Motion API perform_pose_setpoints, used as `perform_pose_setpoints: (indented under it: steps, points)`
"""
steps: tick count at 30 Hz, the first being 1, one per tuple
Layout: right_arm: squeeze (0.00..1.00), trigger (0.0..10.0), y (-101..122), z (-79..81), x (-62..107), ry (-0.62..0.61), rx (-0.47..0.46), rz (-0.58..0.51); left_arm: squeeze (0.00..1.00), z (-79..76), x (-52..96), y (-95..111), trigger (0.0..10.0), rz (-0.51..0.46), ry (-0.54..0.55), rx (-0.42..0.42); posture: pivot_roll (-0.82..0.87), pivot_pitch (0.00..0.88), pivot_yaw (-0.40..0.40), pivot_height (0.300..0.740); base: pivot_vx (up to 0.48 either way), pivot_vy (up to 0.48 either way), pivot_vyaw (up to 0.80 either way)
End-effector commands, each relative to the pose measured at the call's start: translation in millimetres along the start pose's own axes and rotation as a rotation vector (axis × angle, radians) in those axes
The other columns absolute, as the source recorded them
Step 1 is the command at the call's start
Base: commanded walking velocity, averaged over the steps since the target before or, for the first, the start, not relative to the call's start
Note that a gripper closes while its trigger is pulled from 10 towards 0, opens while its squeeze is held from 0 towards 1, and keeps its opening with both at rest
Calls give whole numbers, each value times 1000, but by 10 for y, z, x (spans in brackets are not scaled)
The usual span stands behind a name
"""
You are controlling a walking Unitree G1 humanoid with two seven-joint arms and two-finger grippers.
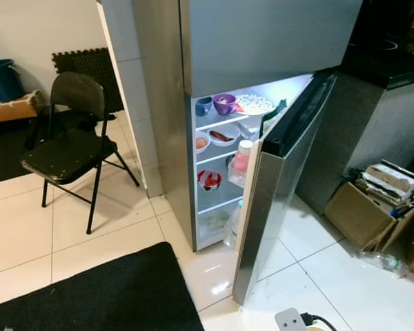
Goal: Restocking fridge
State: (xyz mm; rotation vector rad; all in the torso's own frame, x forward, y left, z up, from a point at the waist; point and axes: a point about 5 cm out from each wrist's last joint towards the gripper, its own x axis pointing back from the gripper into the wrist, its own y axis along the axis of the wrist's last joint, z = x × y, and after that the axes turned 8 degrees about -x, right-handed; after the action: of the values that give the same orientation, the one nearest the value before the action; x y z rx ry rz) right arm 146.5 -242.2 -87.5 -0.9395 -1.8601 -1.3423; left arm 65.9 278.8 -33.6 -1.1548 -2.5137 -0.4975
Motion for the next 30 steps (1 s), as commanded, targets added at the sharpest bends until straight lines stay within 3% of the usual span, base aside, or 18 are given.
perform_pose_setpoints:
  steps: [1, 2, 3, 4, 5, 6, 14, 22, 28, 30]
  points:
    - [0, 10000, 35, 27, -7, 9, 3, -10, 467, 7, -49, -69, 10000, -19, -14, 50, 0, 0, 21, 740, 0, 0, 0]
    - [0, 10000, 37, 31, -8, 10, 5, -11, 522, 25, -57, -88, 10000, -37, -6, 86, -1, 0, 22, 740, 0, 0, 0]
    - [0, 10000, 32, 35, -7, 10, 8, -8, 714, 41, -78, -118, 10000, -48, 2, 113, -4, 0, 22, 740, 0, 0, 0]
    - [0, 10000, 25, 36, -6, 10, 11, -5, 784, 47, -105, -141, 10000, -55, 4, 132, -4, 0, 25, 740, 0, 0, 0]
    - [0, 10000, 25, 36, -6, 10, 11, -5, 784, 47, -105, -141, 10000, -55, 4, 132, -4, 0, 25, 740, 0, 0, 0]
    - [0, 10000, 17, 33, -5, 7, 11, -1, 922, 43, -195, -174, 10000, -77, -8, 144, -9, 0, 25, 740, 0, 0, 0]
    - [0, 10000, 18, 6, -5, -3, 13, 0, 875, -58, -457, -134, 10000, -120, -90, 155, -22, 0, 25, 740, 0, 0, 0]
    - [0, 10000, 55, -10, -12, -5, 17, -9, 851, -99, -508, -88, 10000, -144, -123, 181, -12, 0, 22, 740, 0, 0, 0]
    - [0, 10000, 57, 17, -14, -1, 14, -8, 851, 25, -929, -205, 10000, -219, 104, 137, -16, 0, 18, 740, 0, 0, 0]
    - [0, 10000, 56, 26, -14, 1, 13, -7, 855, 42, -982, -219, 10000, -207, 162, 110, -18, 0, 16, 740, 0, 0, 0]
